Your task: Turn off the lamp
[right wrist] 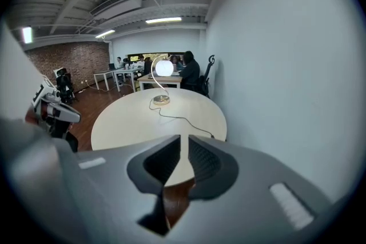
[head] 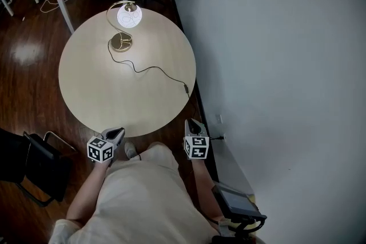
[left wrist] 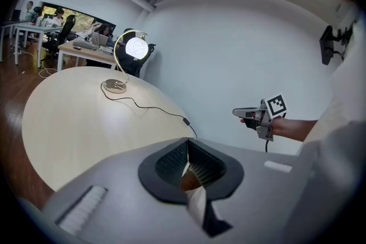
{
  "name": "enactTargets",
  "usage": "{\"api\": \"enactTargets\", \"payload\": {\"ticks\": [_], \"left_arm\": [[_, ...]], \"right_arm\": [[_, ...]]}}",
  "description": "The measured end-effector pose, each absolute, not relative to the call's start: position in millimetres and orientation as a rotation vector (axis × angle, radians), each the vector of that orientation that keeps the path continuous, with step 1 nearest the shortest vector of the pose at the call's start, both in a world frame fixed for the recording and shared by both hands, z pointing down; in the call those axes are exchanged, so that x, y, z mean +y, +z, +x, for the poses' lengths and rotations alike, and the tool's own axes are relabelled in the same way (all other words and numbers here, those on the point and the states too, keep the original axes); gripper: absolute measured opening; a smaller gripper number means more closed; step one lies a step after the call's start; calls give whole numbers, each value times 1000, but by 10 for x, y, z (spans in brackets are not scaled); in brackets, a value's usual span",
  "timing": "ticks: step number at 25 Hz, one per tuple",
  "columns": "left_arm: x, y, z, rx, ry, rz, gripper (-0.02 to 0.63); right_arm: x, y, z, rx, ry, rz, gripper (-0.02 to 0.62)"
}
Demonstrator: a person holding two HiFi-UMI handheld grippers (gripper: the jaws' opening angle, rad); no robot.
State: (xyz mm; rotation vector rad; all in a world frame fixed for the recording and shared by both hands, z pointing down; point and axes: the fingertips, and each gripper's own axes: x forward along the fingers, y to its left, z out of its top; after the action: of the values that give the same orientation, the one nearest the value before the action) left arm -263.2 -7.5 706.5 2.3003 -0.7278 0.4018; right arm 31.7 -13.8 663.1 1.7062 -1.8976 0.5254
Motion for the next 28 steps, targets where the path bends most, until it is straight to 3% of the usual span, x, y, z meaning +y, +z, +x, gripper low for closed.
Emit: {"api": "enactTargets", "payload": {"ticks": [13, 28], "left_arm": [[-510, 6900, -2182, -681, 456, 2336, 5], [-1032, 6786, -1377, -769, 533, 2221, 6]], "right_arm": [[-769, 6774, 717, -1926, 562, 1669, 84], [-1632, 7948, 1351, -1894, 706, 1438, 106]]}}
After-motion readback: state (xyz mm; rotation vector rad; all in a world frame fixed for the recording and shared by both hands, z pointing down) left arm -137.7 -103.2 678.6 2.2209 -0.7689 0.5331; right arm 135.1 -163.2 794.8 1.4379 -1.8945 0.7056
